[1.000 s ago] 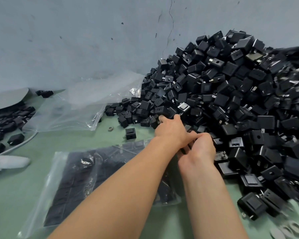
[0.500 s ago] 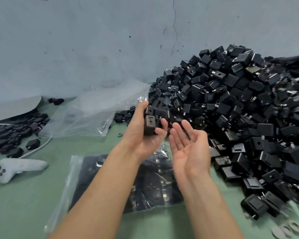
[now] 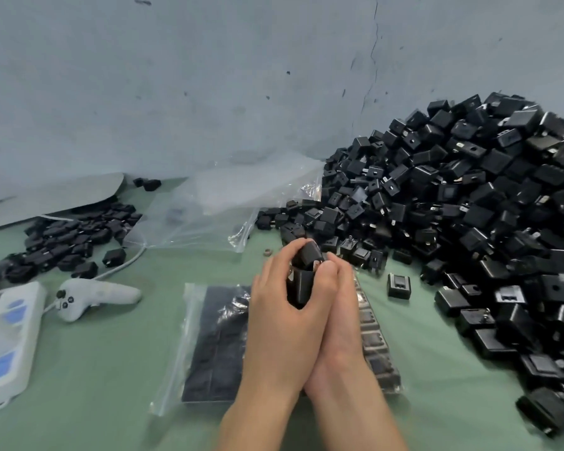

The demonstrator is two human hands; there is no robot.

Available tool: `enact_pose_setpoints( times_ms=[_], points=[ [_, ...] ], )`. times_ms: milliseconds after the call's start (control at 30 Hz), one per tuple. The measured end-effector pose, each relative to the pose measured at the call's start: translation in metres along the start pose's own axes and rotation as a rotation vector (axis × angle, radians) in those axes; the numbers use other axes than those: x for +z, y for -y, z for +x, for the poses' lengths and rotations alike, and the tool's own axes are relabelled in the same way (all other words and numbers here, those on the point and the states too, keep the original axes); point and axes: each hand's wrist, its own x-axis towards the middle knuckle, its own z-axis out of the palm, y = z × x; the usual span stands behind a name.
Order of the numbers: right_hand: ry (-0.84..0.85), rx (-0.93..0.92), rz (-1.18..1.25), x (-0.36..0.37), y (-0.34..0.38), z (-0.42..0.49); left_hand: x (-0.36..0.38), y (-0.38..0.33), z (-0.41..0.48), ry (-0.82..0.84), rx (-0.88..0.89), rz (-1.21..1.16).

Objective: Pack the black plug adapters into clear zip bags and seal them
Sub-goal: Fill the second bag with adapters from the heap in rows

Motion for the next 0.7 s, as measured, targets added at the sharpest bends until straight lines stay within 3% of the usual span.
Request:
enact_pose_setpoints(
  times_ms=[167,233,367,500,567,700],
  points=[
    [-0.145,0.040,0.014,-0.002,-0.013,0.004,-0.011,0.018,-0.001,-0.074,-0.056,0.005],
    [-0.131,0.029,0.081,-0.002,-0.016,0.005,-0.012,0.017,-0.001,-0.128,-0.049,-0.006],
    [-0.071,0.029,0.319,0.002,-0.023,0.008,-0.017,0.010,0.002,-0.270,-0.069,-0.308],
    [-0.070,0.054,0.377,-0.003,-0.024,0.011,-0.031,0.003,0.010,-0.396,-0.096,-0.525],
    [-0.075,0.058,0.370,-0.004,-0.020,0.010,-0.056,0.006,0.019,-0.419,-0.102,-0.520],
    [-0.073,0.043,0.385,-0.005,-0.009,0.009,-0.120,0.040,0.030,-0.443,-0.331,-0.507]
  ],
)
